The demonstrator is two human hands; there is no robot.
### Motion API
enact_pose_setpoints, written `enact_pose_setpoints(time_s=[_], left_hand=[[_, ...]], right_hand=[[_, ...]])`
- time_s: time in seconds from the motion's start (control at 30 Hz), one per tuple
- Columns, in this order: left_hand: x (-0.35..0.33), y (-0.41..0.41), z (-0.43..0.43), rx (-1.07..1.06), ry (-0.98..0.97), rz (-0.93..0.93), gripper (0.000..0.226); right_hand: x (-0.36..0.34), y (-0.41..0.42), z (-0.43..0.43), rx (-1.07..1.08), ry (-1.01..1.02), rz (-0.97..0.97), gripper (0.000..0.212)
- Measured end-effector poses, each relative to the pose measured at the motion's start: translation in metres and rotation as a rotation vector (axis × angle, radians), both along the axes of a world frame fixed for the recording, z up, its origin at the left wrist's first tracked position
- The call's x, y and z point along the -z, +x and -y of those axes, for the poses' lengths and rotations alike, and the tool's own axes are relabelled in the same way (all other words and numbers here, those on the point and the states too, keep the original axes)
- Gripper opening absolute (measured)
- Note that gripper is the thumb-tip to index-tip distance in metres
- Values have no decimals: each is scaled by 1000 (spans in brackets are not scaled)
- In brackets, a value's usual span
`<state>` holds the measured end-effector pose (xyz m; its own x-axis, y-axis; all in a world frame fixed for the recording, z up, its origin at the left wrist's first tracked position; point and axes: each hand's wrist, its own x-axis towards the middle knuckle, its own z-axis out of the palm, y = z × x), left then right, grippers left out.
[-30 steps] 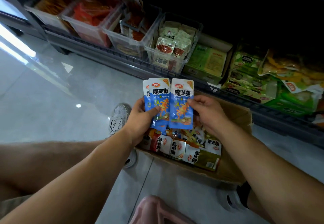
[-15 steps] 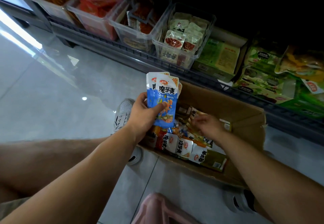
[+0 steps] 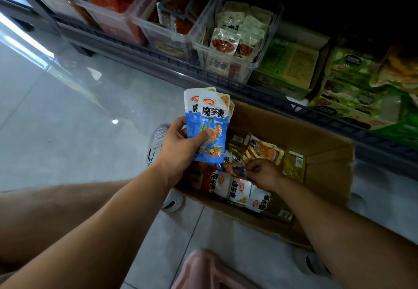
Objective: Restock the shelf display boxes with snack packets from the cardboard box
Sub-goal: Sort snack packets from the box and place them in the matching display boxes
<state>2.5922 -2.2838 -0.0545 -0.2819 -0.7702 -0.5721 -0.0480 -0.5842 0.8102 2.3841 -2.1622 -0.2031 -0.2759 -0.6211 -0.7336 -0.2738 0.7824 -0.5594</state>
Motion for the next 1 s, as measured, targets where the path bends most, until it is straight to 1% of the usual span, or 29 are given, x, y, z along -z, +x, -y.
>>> enact_pose_setpoints(time_s=[0.1,0.2,0.27,0.33,0.4,0.47,0.53,0.57,0.63,0.67,0.73,0.83,0.93,1.0], left_hand=[[-1,0,0,1,3,1,42],[0,0,0,-1,0,2,43],[-1,1,0,3,2,3,43],[-1,1,0,5,0,8,44],[0,2,0,5,-3,14,45],[1,2,0,8,-10,21,45],[2,1,0,9,-10,25,45],[2,1,0,6,-12,25,45],[1,0,0,4,-16,25,44],[1,-1,0,5,-17,26,43],[1,-1,0,9,-22,29,40],[0,-1,-1,17,-28,41,39],[1,-2,-1,24,-36,58,38],[0,-3,-1,28,-37,65,38]], right_hand=[[0,3,-1,-20,-18,-39,18],[-2,4,-1,-4,-29,-38,24],[-4,5,0,0,-16,-59,21],[-4,7,1,-8,-8,-84,25],[-2,10,4,-30,-21,-101,23],[-2,12,6,-47,-22,-106,19],[0,10,7,-43,-4,-109,9],[-1,7,7,-44,-8,-114,8],[-3,-2,5,-56,-28,-138,14],[-4,-7,3,-43,-41,-145,16],[-7,-15,0,49,-73,-122,18],[-16,-21,-2,163,-137,-131,17],[-37,-26,-1,158,-180,-211,15],[-58,-31,-2,157,-186,-201,13]])
